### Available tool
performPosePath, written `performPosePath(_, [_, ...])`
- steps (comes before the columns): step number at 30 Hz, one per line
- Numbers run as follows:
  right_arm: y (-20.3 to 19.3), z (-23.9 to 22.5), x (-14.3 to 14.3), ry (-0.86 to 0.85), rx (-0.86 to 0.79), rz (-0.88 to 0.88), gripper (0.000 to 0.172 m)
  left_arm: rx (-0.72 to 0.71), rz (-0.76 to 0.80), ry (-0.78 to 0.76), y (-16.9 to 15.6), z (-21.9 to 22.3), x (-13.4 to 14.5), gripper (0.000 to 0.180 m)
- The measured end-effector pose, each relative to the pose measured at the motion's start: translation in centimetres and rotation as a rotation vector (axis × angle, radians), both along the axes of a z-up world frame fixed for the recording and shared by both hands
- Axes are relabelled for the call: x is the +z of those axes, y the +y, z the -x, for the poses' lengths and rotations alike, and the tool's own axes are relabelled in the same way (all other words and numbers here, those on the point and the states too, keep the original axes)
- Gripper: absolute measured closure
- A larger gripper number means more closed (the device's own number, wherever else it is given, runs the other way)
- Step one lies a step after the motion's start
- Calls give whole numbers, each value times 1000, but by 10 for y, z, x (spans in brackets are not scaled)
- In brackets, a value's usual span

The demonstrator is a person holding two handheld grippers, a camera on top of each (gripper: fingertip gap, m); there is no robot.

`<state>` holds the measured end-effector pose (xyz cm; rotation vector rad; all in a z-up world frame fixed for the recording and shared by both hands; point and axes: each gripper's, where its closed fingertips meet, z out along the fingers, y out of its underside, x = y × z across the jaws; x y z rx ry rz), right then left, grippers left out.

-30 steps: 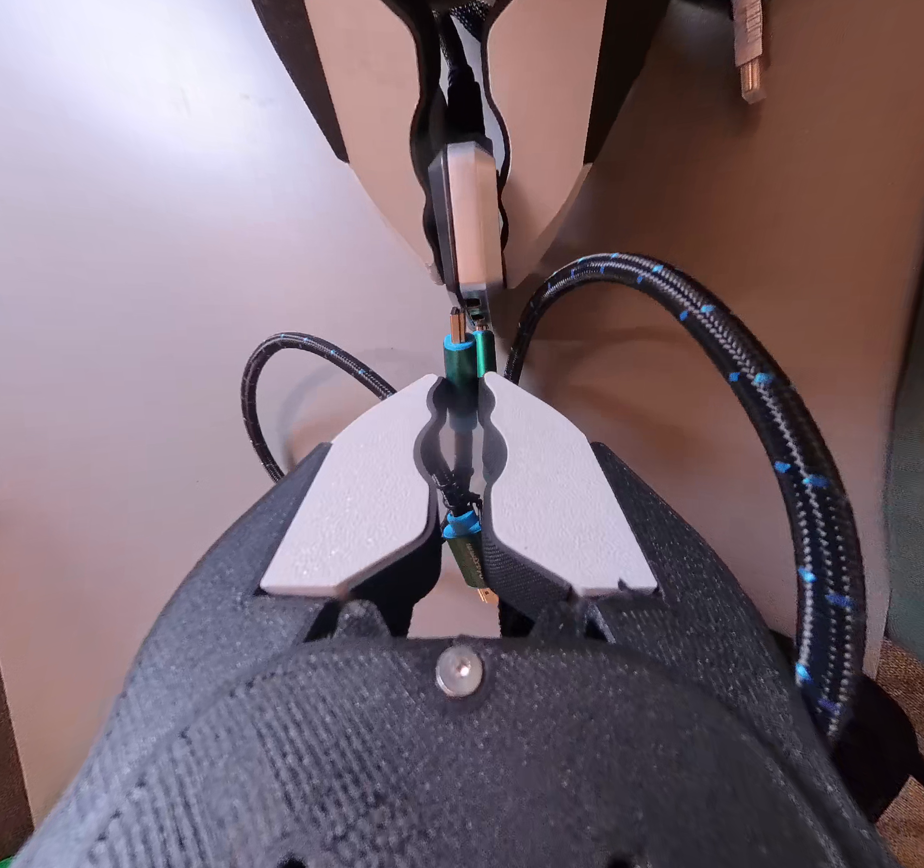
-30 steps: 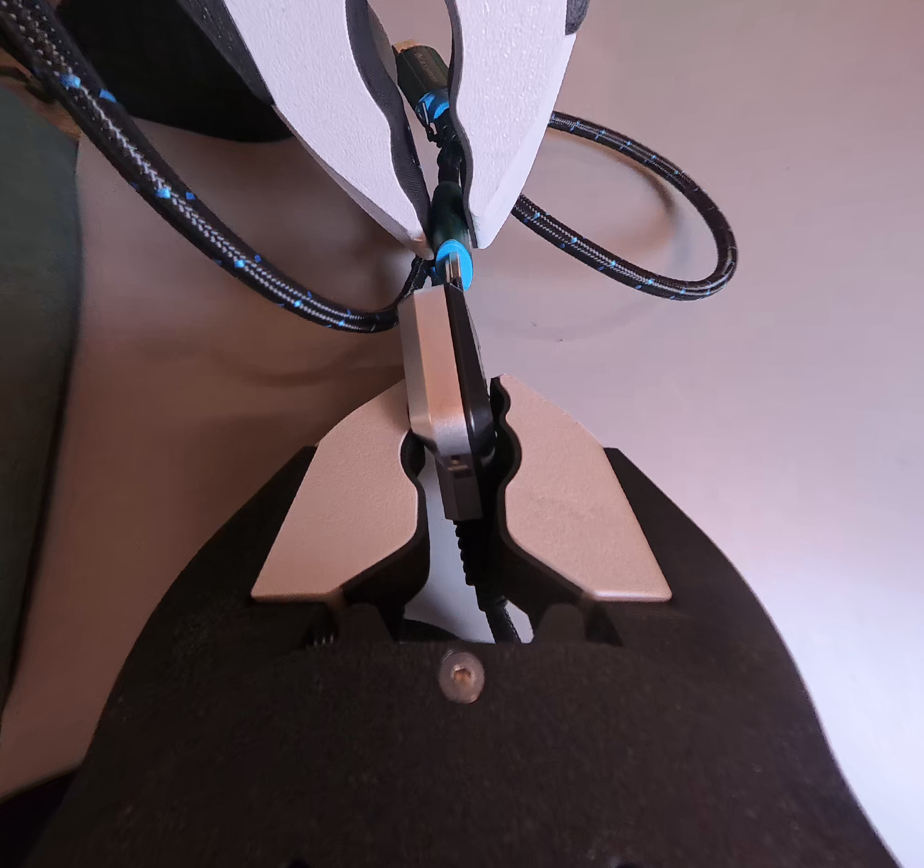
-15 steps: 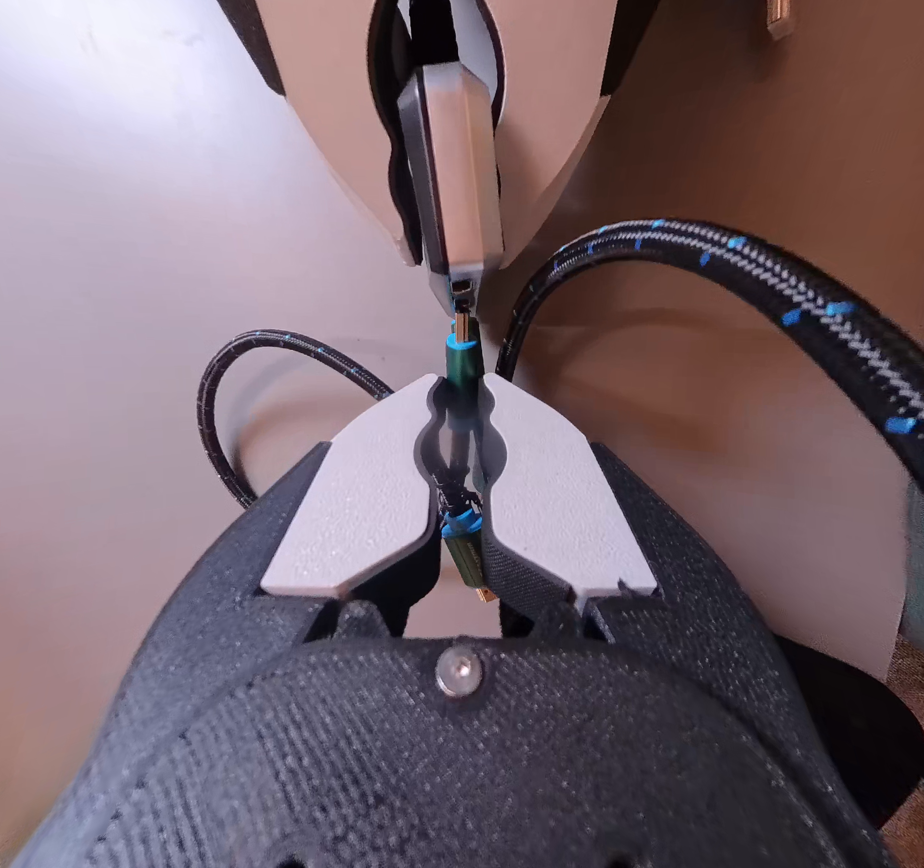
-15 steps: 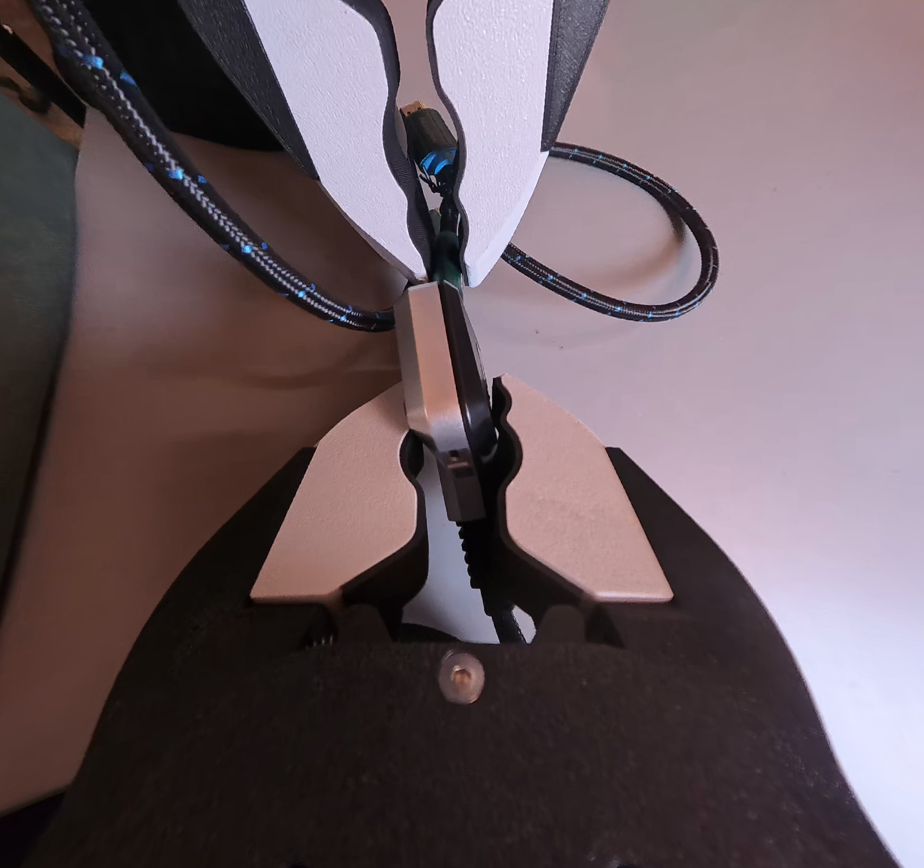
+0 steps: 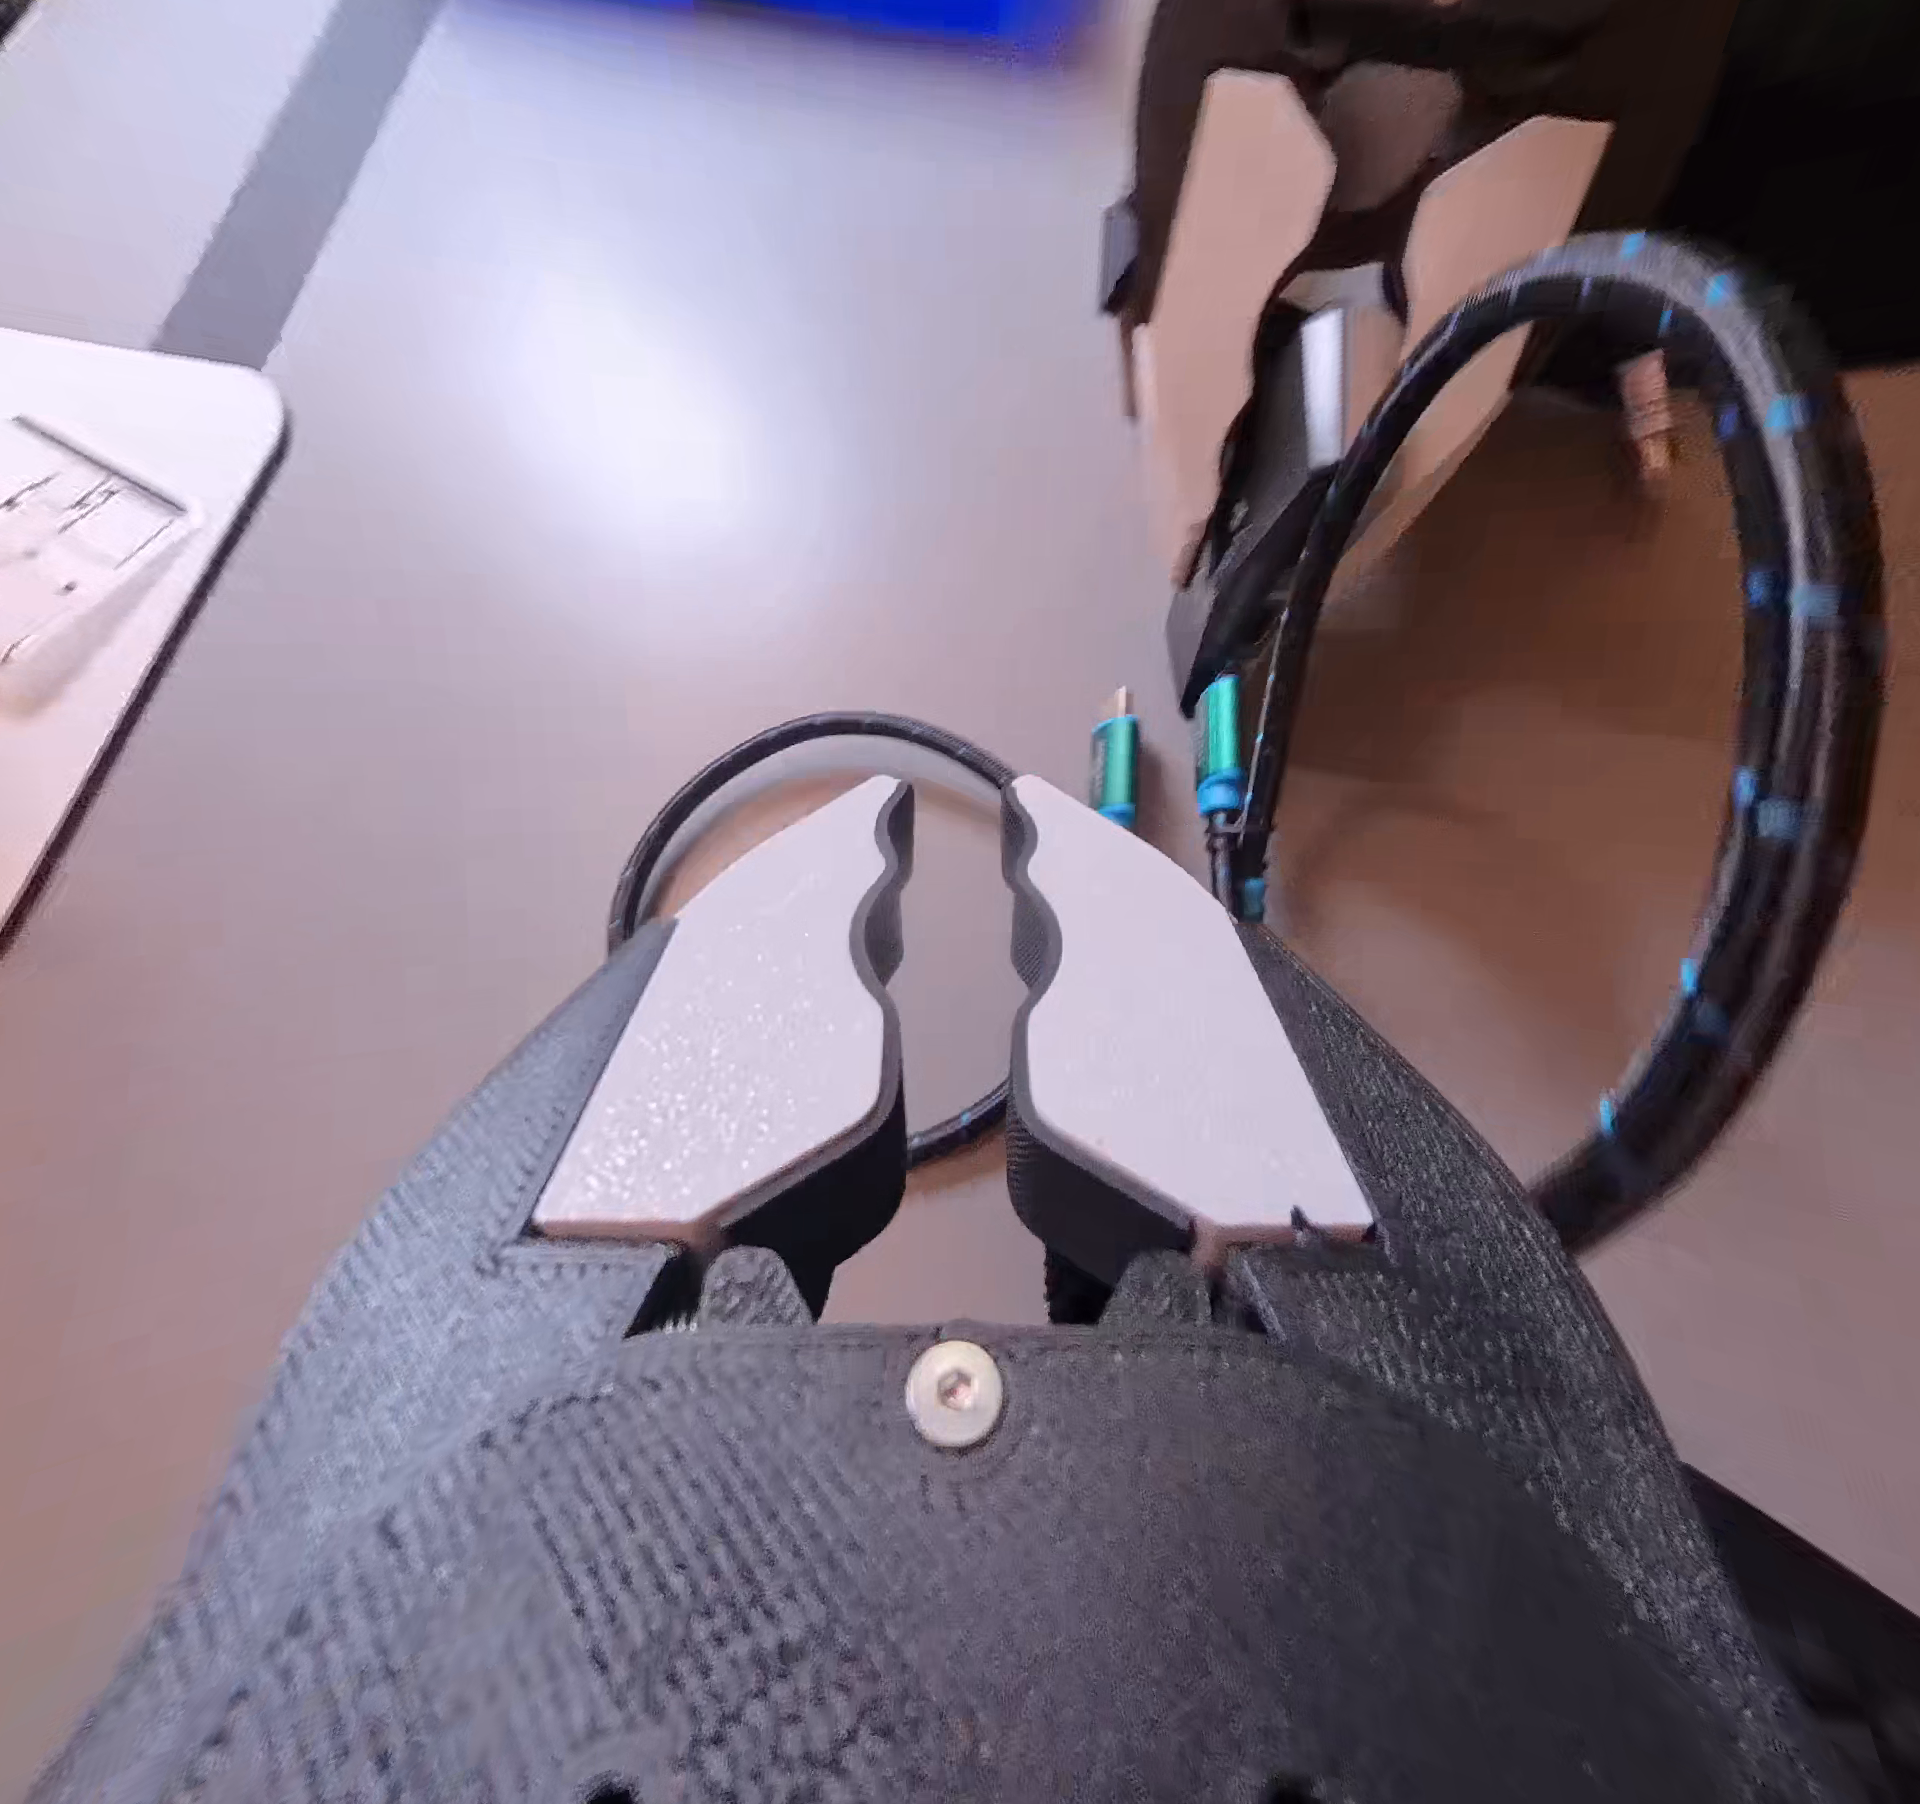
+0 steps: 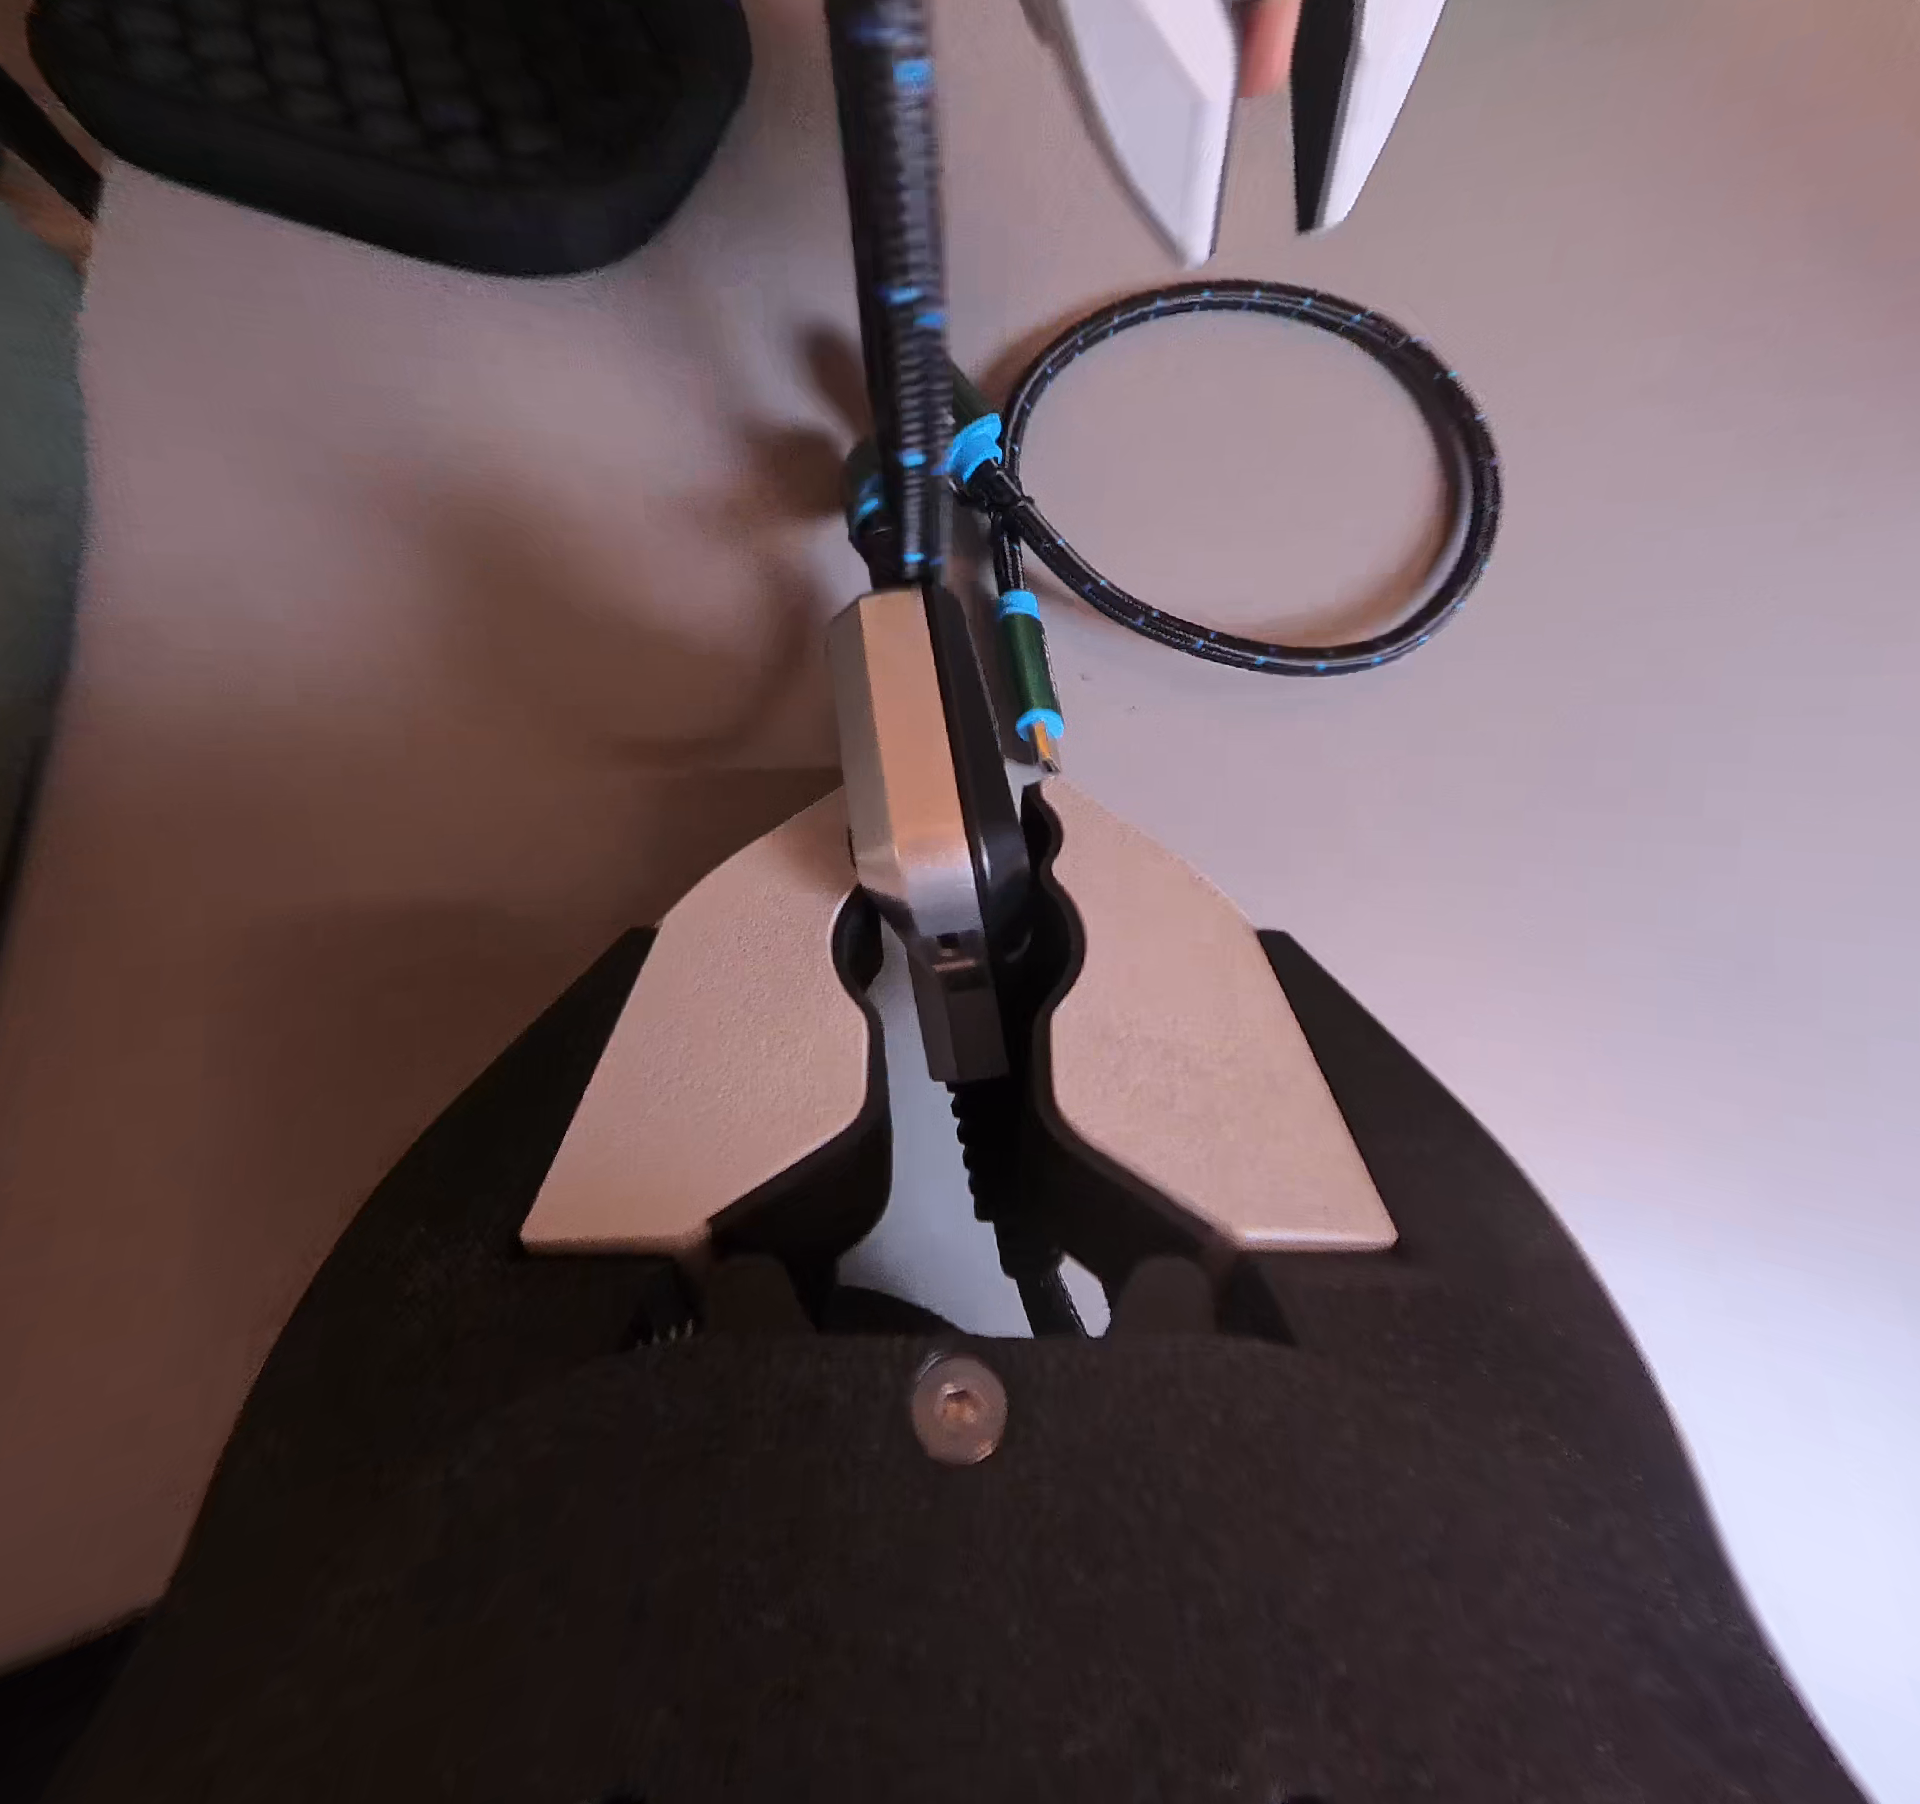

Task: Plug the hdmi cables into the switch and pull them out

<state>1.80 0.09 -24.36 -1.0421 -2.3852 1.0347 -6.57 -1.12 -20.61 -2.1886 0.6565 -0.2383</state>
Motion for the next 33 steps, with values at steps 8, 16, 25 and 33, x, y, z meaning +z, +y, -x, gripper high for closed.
performPosePath(8, [20,-21,12,268,69,-255,148,25,-43,92,-30,21,-31,165])
performPosePath(16, [73,-39,41,394,-94,-169,148,-116,-74,196,-47,9,-45,164])
performPosePath(25, [106,-32,40,416,-273,-141,148,-256,-70,262,-13,-53,-40,166])
performPosePath(33, [110,-34,37,408,-299,-108,148,-254,50,461,-2,-41,-69,169])
